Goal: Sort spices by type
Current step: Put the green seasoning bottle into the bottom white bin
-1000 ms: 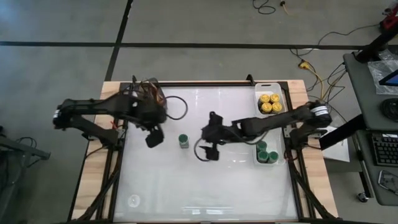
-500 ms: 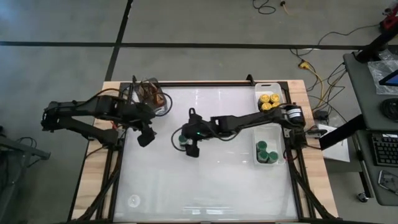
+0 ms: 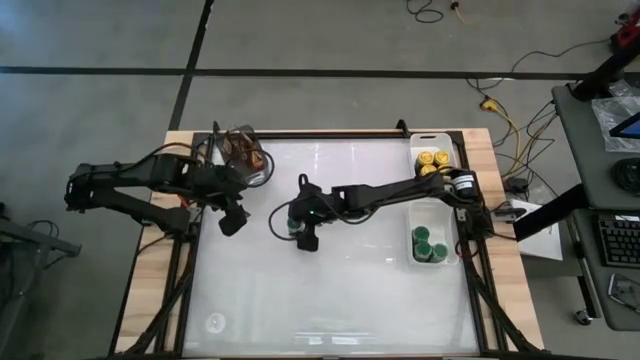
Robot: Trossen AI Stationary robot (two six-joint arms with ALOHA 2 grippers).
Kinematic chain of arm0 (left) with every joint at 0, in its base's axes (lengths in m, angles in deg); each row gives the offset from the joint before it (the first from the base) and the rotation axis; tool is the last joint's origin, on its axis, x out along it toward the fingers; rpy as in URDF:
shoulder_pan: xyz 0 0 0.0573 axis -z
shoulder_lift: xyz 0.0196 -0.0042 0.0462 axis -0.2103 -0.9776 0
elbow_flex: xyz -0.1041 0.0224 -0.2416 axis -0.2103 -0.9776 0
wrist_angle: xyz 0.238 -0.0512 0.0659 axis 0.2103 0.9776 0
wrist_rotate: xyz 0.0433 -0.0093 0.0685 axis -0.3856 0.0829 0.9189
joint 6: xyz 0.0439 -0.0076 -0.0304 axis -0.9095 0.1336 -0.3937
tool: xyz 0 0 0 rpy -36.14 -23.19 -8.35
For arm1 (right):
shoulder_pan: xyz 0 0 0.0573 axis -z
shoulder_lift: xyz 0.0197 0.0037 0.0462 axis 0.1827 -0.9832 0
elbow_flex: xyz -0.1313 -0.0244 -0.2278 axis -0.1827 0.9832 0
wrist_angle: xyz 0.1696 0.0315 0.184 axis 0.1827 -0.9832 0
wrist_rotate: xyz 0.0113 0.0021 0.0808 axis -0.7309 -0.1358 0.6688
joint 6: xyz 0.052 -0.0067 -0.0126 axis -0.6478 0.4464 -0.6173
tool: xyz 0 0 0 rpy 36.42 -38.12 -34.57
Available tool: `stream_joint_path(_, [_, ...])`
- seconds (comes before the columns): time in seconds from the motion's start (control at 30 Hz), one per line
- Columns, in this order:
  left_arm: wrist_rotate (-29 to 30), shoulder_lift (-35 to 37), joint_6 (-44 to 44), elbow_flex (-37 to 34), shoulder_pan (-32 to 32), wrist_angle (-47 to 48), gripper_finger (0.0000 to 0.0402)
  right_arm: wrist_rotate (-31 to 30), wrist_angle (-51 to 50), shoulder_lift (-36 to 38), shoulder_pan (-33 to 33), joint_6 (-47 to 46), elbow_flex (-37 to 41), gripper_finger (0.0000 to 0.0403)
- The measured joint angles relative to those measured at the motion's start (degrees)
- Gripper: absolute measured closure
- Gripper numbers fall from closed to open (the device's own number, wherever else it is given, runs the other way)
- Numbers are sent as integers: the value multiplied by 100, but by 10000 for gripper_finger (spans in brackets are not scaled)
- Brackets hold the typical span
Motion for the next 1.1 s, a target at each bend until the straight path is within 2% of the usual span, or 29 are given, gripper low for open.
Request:
stream_joint_path(0.37, [9, -10, -53, -1, 0, -52, 141, 0, 72, -233, 24, -159, 40, 53])
stream_joint_path(0.63, [165, -10, -77, -1, 0, -88, 141, -2, 50, -231, 24, -108, 40, 123])
stream_joint_path(0.9, [166, 18, -652, 106, 0, -114, 141, 1, -140, -159, 7, -199, -100, 205])
stream_joint_path(1.1, [162, 143, -1089, 355, 0, -127, 141, 2, -1296, 420, -25, -206, -522, 206])
